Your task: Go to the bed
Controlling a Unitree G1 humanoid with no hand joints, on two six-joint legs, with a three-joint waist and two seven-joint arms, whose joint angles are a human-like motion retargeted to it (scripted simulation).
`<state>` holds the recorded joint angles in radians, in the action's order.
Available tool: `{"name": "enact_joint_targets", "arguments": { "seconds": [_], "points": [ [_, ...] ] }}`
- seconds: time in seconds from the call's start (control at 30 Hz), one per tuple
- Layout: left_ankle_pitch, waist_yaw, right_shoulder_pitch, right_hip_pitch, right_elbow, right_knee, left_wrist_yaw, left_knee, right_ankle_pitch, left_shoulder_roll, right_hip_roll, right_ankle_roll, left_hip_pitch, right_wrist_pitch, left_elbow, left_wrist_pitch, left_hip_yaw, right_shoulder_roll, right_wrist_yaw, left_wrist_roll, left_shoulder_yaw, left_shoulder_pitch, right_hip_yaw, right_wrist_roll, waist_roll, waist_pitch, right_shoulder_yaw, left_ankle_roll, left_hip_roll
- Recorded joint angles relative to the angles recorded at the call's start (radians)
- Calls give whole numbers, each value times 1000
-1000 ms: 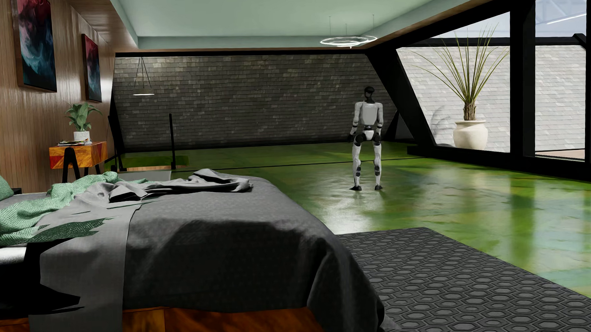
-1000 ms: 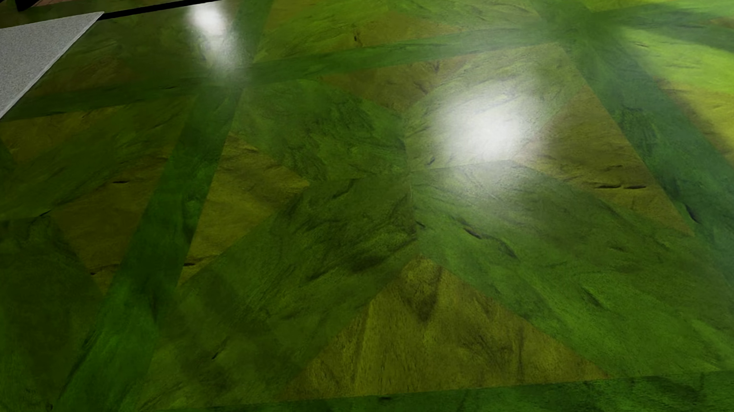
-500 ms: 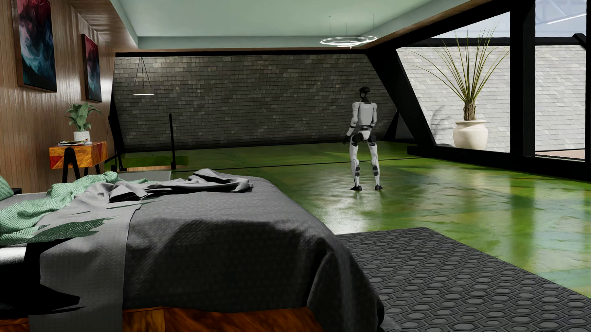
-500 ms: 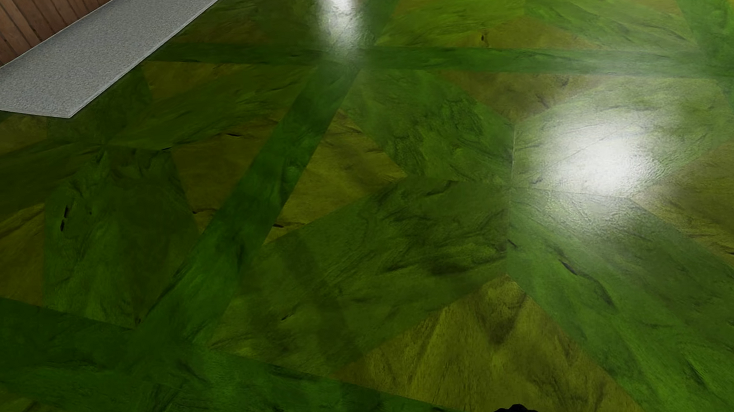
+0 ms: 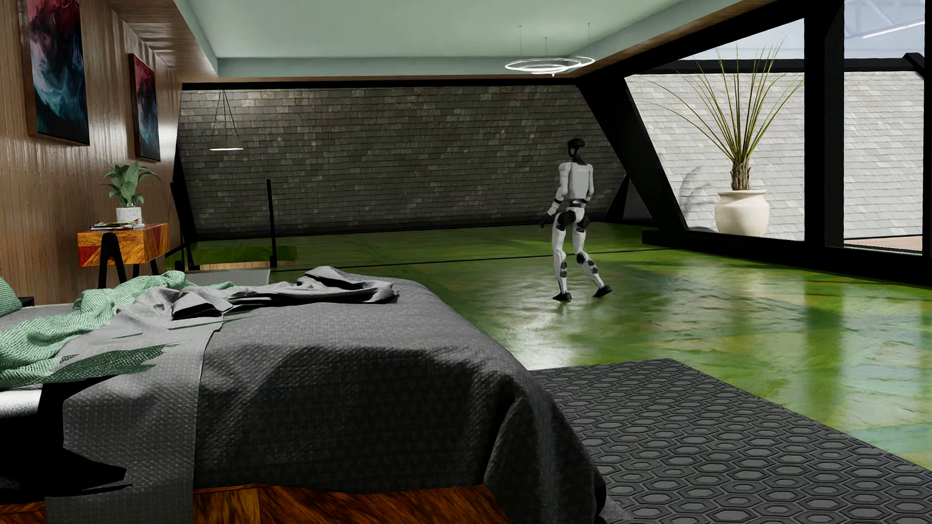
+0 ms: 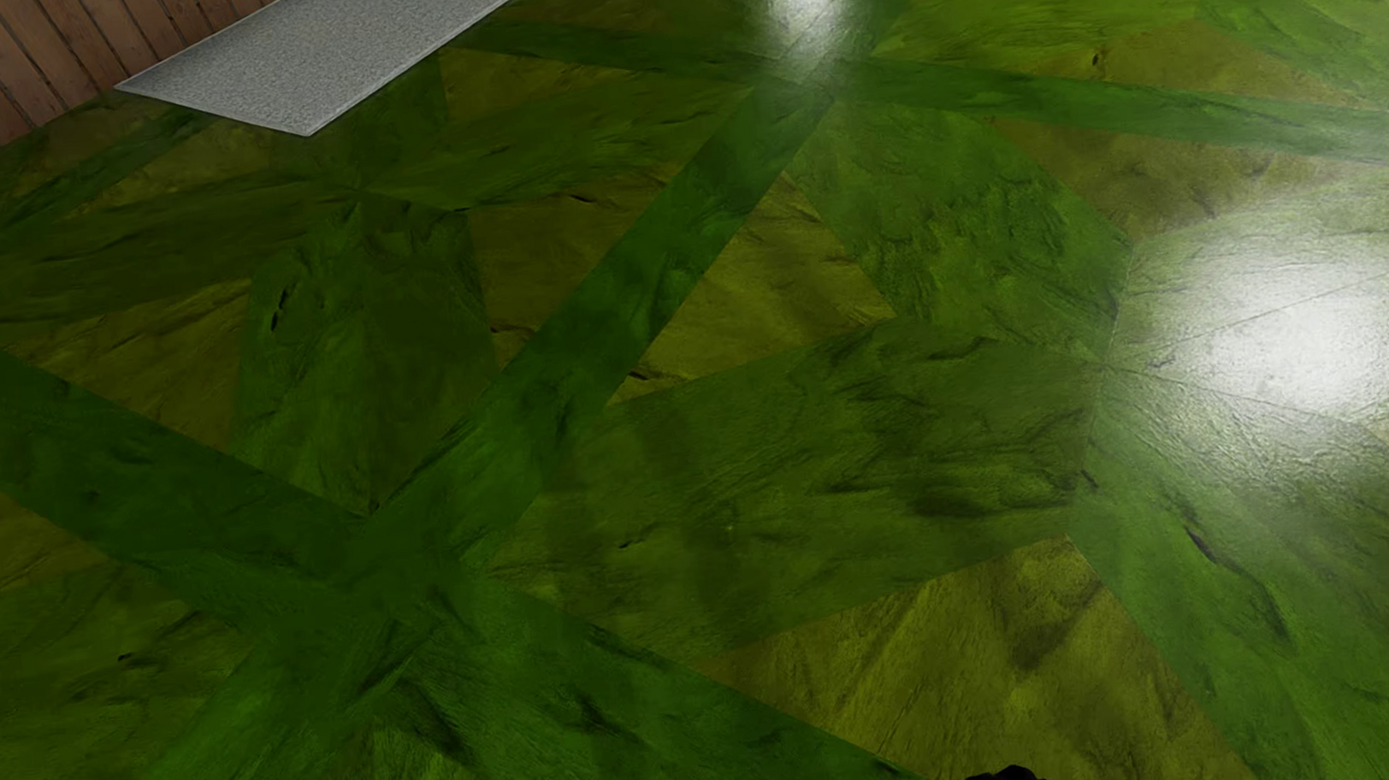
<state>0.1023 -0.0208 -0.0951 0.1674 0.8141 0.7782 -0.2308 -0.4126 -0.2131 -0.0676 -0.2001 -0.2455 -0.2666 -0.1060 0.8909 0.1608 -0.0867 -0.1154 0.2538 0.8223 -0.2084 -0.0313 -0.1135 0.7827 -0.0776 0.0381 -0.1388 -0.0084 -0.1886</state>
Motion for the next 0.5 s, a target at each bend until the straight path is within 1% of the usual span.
{"name": "enact_joint_targets", "arguments": {
  "seconds": [0.03, 0.07, 0.1, 0.13, 0.17, 0.2, 0.23, 0.27, 0.3, 0.33, 0.37, 0.4, 0.43, 0.47, 0.5],
  "points": [
    [-4, 0, -6, -10, -5, 19, 3, -17, -20, -6, 116, -2, -23, 5, -1, -6, -34, 0, 15, 2, -4, 8, -151, -6, 3, -2, 9, -10, -2],
    [-10, -2, -13, -27, -11, 21, 6, -32, -25, -12, 198, -2, -47, 9, -1, -10, -74, 2, 29, 4, -11, 19, -255, -12, 9, -4, 18, -21, -2],
    [-19, -2, -21, -44, -16, 10, 8, -48, -35, -18, 252, -2, -72, 13, -2, -13, -121, 5, 41, 6, -19, 33, -320, -16, 16, -7, 26, -34, -5],
    [-30, -2, -29, -57, -22, -14, 11, -65, -51, -24, 281, -5, -99, 17, -3, -16, -175, 8, 53, 8, -29, 48, -349, -20, 24, -11, 34, -48, -13],
    [-42, -1, -36, -65, -27, -49, 14, -81, -77, -29, 288, 1, -126, 21, -6, -18, -231, 11, 61, 8, -37, 64, -342, -24, 32, -17, 40, -64, -26],
    [-57, -4, -41, -69, -29, -91, 16, -91, -106, -33, 281, 80, -152, 25, -11, -20, -286, 13, 65, 4, -43, 77, -272, -26, 40, -24, 42, -81, -40],
    [-75, -7, -40, -72, -26, -138, 13, -93, -138, -38, 269, 162, -174, 27, -23, -23, -339, 12, 63, -3, -44, 85, -179, -23, 47, -31, 35, -98, -54],
    [-96, -10, -31, -76, -14, -186, 4, -88, -167, -43, 264, 218, -191, 27, -42, -23, -388, 7, 53, -11, -39, 84, -109, -12, 55, -40, 17, -118, -67],
    [-118, -13, -15, -75, 4, -227, -12, -78, -184, -48, 268, 255, -206, 26, -68, -19, -432, 0, 36, -20, -31, 72, -62, 4, 64, -50, -8, -141, -75],
    [-139, -18, 7, -69, 24, -253, -38, -63, -190, -52, 274, 264, -216, 23, -98, -12, -471, -9, 13, -29, -21, 51, -27, 22, 77, -62, -36, -160, -79],
    [-165, -24, 30, -58, 41, -271, -72, -37, -184, -53, 278, 265, -223, 19, -124, 2, -490, -19, -12, -33, -16, 25, 4, 36, 93, -74, -59, -158, -72],
    [-186, -27, 51, -46, 53, -283, -110, -3, -166, -51, 281, 264, -239, 13, -141, 21, -442, -30, -33, -33, -16, -4, 33, 45, 112, -86, -75, -133, -36],
    [-184, -28, 66, -35, 58, -293, -139, 28, -149, -52, 285, 263, -260, 10, -147, 35, -323, -38, -42, -37, -17, -35, 63, 52, 131, -96, -80, -84, 29],
    [-177, -26, 71, -27, 63, -304, -153, 40, -136, -50, 285, 262, -276, 17, -151, 48, -150, -50, -38, -43, -23, -63, 98, 53, 148, -103, -73, -92, 107],
    [-194, -28, 76, -21, 60, -309, -148, 14, -130, -54, 281, 260, -291, 15, -152, 57, -36, -49, -26, -45, -34, -84, 137, 51, 161, -108, -61, -105, 164]
  ]
}}
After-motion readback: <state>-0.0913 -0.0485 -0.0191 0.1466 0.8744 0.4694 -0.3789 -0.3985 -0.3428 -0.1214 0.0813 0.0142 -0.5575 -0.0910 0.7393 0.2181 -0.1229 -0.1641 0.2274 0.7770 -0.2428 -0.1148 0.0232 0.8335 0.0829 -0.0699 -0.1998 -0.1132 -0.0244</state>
